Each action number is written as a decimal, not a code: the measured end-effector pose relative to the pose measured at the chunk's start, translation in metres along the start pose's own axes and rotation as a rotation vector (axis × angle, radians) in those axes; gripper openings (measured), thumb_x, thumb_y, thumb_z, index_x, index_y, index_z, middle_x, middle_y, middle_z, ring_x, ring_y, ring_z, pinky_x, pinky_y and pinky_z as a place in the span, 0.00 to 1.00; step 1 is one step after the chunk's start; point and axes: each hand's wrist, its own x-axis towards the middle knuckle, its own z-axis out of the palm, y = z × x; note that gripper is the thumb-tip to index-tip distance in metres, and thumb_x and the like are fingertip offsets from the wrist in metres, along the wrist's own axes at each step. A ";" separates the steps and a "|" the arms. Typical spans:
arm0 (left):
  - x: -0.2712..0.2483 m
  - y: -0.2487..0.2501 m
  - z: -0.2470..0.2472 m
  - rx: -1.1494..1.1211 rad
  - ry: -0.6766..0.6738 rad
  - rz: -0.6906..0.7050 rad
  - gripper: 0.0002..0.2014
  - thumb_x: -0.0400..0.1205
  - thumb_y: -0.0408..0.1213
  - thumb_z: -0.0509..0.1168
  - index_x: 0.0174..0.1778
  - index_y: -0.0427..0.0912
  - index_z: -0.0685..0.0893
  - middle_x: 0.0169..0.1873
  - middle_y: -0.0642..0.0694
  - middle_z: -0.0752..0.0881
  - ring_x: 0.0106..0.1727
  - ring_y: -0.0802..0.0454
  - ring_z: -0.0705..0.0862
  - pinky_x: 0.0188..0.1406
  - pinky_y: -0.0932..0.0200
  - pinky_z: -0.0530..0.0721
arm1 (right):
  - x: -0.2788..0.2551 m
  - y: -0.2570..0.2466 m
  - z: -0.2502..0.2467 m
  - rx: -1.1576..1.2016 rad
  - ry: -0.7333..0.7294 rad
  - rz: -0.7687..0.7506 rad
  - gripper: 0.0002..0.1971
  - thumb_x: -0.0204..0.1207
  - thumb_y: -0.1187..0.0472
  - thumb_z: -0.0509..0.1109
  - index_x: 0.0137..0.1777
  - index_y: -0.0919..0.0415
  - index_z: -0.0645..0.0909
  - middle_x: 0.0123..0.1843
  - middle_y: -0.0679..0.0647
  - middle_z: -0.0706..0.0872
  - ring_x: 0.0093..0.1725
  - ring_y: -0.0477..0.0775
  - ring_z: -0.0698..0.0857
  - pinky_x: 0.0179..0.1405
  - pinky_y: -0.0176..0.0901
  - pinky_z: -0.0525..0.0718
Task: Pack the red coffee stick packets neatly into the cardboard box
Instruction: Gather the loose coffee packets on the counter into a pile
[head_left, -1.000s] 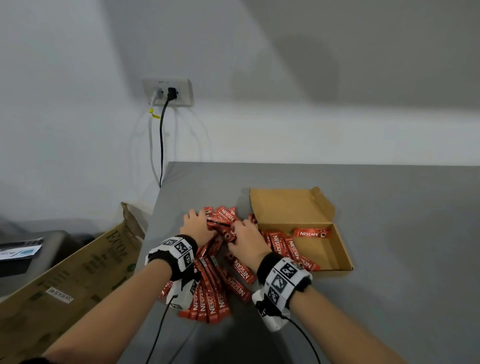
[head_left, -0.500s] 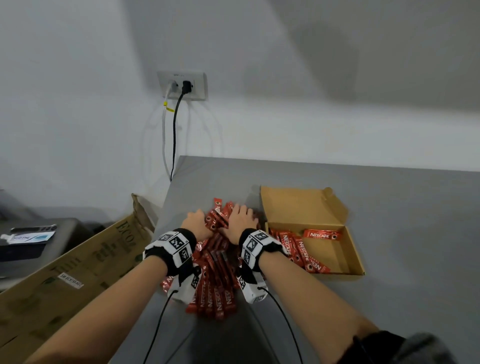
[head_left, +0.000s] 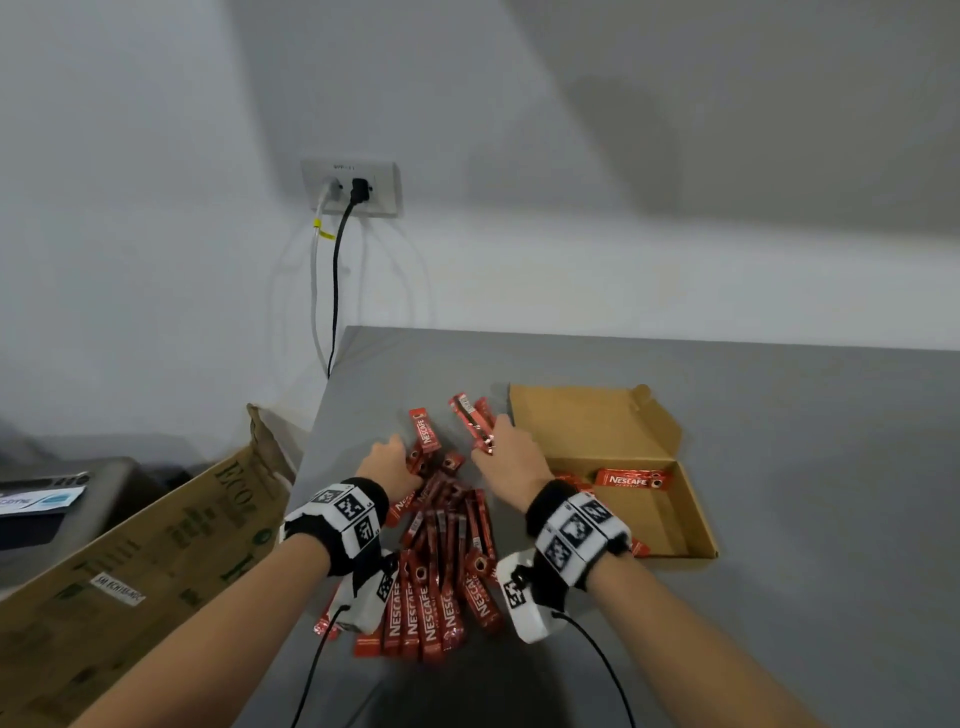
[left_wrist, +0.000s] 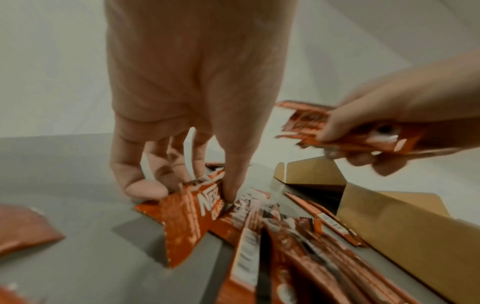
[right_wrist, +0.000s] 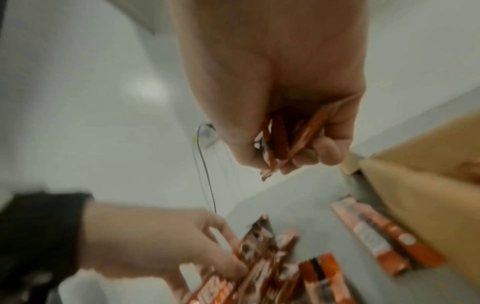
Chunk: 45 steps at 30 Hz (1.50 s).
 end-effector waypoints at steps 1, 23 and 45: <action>0.000 0.000 0.000 0.001 0.001 0.008 0.20 0.78 0.37 0.68 0.62 0.32 0.72 0.61 0.33 0.76 0.60 0.36 0.79 0.57 0.52 0.79 | -0.006 0.010 -0.008 0.069 0.066 0.018 0.11 0.79 0.59 0.64 0.57 0.63 0.70 0.53 0.62 0.83 0.50 0.63 0.85 0.50 0.59 0.85; -0.001 0.009 0.000 0.040 -0.032 0.004 0.21 0.79 0.39 0.68 0.65 0.37 0.72 0.62 0.37 0.77 0.59 0.42 0.81 0.60 0.52 0.82 | -0.062 0.069 -0.018 -0.118 0.143 0.230 0.26 0.74 0.46 0.71 0.65 0.60 0.68 0.59 0.54 0.77 0.57 0.53 0.81 0.56 0.41 0.82; -0.003 0.028 -0.022 0.146 -0.056 0.058 0.13 0.85 0.32 0.56 0.61 0.28 0.76 0.60 0.31 0.82 0.61 0.37 0.82 0.55 0.55 0.79 | -0.040 -0.002 -0.008 -0.181 0.056 -0.086 0.10 0.82 0.65 0.60 0.60 0.65 0.77 0.60 0.57 0.82 0.58 0.54 0.82 0.60 0.43 0.82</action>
